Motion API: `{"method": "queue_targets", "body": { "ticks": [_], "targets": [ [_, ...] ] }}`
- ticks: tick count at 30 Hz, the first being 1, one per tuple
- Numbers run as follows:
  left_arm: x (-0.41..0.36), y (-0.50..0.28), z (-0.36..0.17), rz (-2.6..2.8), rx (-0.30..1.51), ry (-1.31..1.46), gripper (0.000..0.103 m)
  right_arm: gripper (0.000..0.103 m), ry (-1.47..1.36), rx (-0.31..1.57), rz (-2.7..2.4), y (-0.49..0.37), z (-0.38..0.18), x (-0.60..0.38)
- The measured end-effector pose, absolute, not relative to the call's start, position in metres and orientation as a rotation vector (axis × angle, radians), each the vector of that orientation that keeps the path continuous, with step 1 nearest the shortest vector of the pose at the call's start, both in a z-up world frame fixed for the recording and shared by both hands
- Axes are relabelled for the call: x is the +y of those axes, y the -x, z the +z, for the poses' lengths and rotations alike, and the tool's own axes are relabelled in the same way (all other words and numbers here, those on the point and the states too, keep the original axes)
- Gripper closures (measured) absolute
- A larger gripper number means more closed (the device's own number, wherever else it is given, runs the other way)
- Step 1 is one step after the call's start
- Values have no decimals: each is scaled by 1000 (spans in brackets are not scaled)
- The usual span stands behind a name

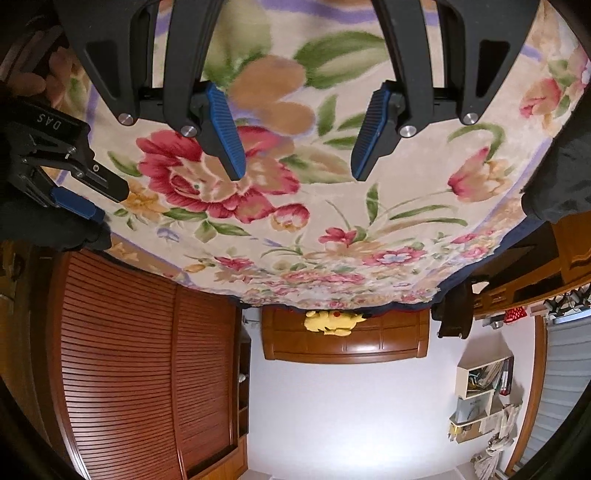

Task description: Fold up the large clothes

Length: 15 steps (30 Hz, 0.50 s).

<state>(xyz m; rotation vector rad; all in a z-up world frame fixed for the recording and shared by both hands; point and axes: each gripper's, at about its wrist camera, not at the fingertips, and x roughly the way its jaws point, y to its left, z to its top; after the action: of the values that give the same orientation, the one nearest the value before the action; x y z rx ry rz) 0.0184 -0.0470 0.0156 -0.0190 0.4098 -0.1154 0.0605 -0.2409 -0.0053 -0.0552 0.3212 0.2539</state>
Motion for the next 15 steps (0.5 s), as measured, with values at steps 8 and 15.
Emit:
{"method": "queue_targets", "body": {
  "ticks": [8,15],
  "targets": [
    [-43,-17,17,-96,397,16,44,18,49,291,248,-59,-3,-239],
    [-39,-16,15,-88,397,17,44,18,48,286,254,-58,-3,-237]
  ]
}}
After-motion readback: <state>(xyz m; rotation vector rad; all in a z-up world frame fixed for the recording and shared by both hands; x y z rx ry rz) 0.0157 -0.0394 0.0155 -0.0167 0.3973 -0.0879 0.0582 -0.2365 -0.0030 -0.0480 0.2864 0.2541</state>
